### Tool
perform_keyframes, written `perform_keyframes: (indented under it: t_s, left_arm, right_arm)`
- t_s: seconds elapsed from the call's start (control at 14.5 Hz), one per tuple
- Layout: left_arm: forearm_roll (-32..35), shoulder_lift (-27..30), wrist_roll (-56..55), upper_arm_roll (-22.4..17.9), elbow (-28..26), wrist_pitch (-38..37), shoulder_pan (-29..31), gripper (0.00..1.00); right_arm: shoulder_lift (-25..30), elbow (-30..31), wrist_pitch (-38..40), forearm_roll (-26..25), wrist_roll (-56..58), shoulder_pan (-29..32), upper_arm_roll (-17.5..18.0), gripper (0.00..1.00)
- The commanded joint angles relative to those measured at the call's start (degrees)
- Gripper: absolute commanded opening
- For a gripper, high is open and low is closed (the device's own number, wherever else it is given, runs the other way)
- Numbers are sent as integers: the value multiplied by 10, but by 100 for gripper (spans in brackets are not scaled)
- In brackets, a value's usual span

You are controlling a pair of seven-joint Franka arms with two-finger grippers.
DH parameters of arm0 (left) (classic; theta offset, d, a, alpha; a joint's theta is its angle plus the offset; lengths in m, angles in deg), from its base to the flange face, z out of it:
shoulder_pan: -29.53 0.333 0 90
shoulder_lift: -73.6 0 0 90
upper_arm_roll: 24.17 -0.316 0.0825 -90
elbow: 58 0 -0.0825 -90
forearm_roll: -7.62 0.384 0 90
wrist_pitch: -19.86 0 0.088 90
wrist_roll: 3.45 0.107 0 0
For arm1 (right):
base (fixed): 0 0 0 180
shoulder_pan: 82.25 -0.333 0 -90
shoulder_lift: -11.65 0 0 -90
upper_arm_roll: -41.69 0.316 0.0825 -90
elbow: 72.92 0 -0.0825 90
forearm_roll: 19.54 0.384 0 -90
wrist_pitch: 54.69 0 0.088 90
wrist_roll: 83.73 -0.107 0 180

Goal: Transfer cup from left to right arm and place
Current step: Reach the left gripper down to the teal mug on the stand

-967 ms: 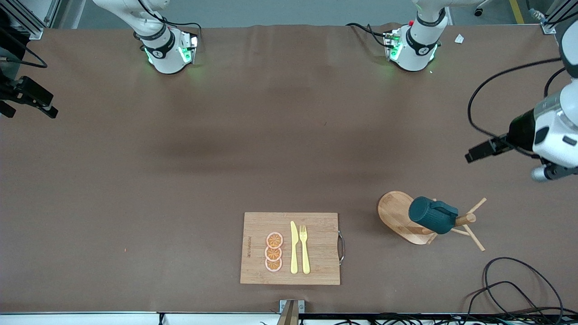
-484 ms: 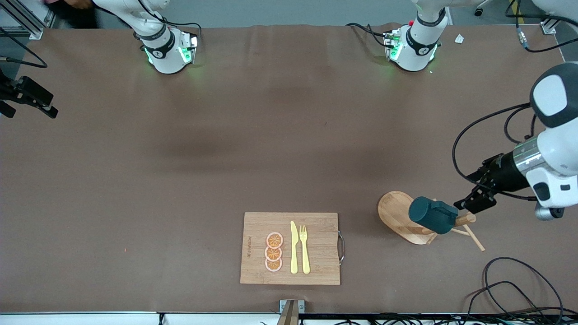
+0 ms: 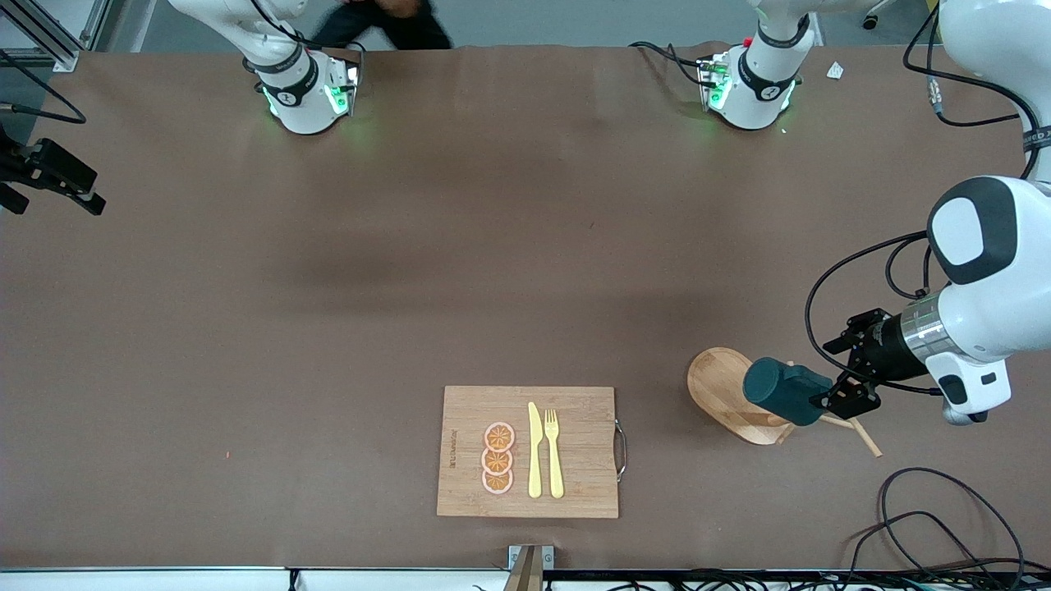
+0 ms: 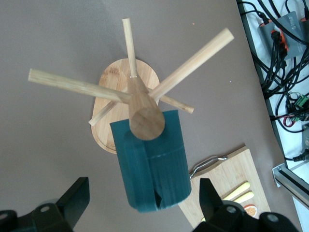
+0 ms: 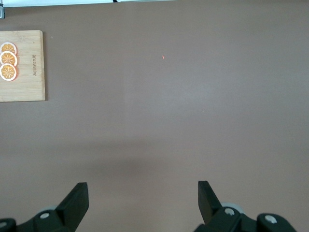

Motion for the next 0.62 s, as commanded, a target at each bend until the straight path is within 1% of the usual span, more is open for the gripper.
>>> perform_keyframes:
  t_s: [0.0,0.14,0.55]
  left_arm:
    - [-13,-14,-53,1,11,19,-1,100]
    - [-13,-29,-84,1,11,38,-3,100]
    - [-13,-50,-121,2,9,38,-6,100]
  right_arm:
    - [7,8,-5,-3,-2,0,0,100]
    - [7,8,-5,-3,-2,0,0,100]
    - [7,8,-5,-3,-2,-1,0,100]
